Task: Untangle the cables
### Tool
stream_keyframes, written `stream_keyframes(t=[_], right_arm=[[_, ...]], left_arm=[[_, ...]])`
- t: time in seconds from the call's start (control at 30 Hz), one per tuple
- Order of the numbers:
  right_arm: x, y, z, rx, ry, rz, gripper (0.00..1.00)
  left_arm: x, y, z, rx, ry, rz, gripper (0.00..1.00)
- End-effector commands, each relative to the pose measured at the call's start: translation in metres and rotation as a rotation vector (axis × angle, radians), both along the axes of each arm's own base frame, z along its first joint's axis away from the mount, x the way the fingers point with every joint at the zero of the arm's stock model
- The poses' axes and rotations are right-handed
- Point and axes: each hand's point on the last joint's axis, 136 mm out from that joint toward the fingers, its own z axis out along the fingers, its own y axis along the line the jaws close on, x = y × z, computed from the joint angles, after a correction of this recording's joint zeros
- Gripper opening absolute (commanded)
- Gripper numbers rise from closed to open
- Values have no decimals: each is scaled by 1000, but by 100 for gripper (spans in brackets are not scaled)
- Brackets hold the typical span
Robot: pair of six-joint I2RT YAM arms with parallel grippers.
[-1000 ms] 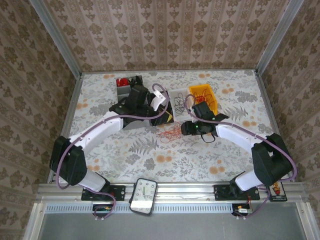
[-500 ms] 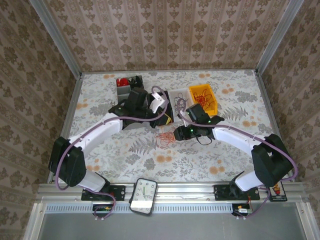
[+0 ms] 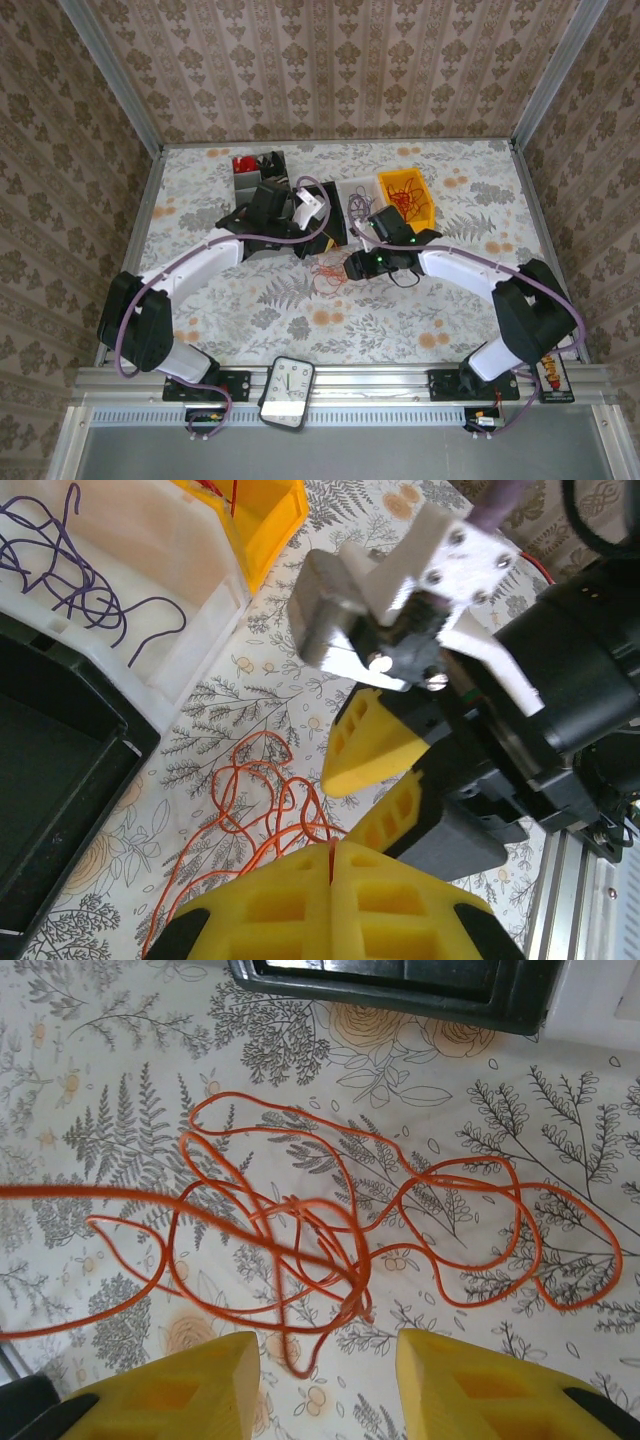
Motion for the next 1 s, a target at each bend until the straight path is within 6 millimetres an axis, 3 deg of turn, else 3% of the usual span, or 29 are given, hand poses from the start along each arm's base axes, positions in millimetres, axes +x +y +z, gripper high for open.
stream_keyframes(t=[0.0,0.2,0.4,0.53,0.63,0.73,0.97], right_arm=[[14,14,4,15,-30,33,42],[23,18,-6,-5,-31,38,37],[23,14,-7,-17,-34,25,10],[18,1,-2,-21,-40,-15,5],[21,-22,-2,-39,-44,-114,3],[27,-60,-7,-62,-23,-288,3],[28,-147,-27,-79,93,-714,0]], left_arm=[[4,1,-1,-10,0,17,0],[7,2,-2,-11,2,23,0],[16,9,-5,17,-20,74,0],[35,25,-8,71,-99,198,0],[54,47,-2,96,-177,340,0],[69,71,11,103,-247,481,0],[78,120,41,50,-329,704,0]])
